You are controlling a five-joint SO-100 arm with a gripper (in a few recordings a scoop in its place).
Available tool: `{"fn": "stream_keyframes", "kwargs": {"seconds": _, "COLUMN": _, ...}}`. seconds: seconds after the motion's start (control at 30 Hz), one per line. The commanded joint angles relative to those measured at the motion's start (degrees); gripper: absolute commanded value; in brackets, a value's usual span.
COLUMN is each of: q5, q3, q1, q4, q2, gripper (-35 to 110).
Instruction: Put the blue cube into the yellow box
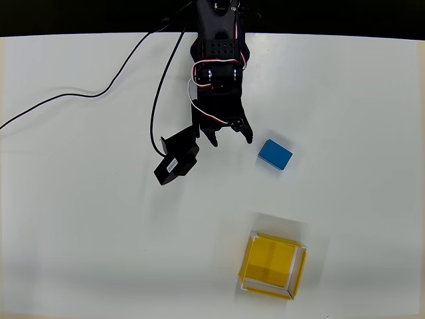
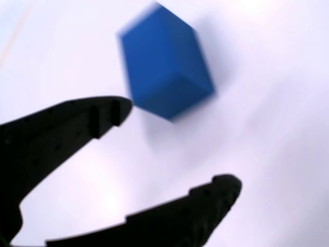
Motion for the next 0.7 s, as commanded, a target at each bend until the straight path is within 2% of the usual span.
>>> {"fn": "stream_keyframes", "kwargs": {"seconds": 0.0, "q5": -0.9, "q3": -17.7, "q1": -4.5, "q4": 1.6, "q2": -6.4, "gripper": 37}}
{"fn": "stream_keyframes", "kwargs": {"seconds": 0.1, "q5": -1.3, "q3": -23.6, "q1": -6.4, "q4": 1.6, "q2": -12.3, "gripper": 36}}
{"fn": "stream_keyframes", "kwargs": {"seconds": 0.33, "q5": -4.5, "q3": -33.1, "q1": -8.3, "q4": 1.3, "q2": -26.1, "gripper": 55}}
{"fn": "stream_keyframes", "kwargs": {"seconds": 0.67, "q5": -13.3, "q3": -42.5, "q1": -11.3, "q4": 4.0, "q2": -44.2, "gripper": 61}}
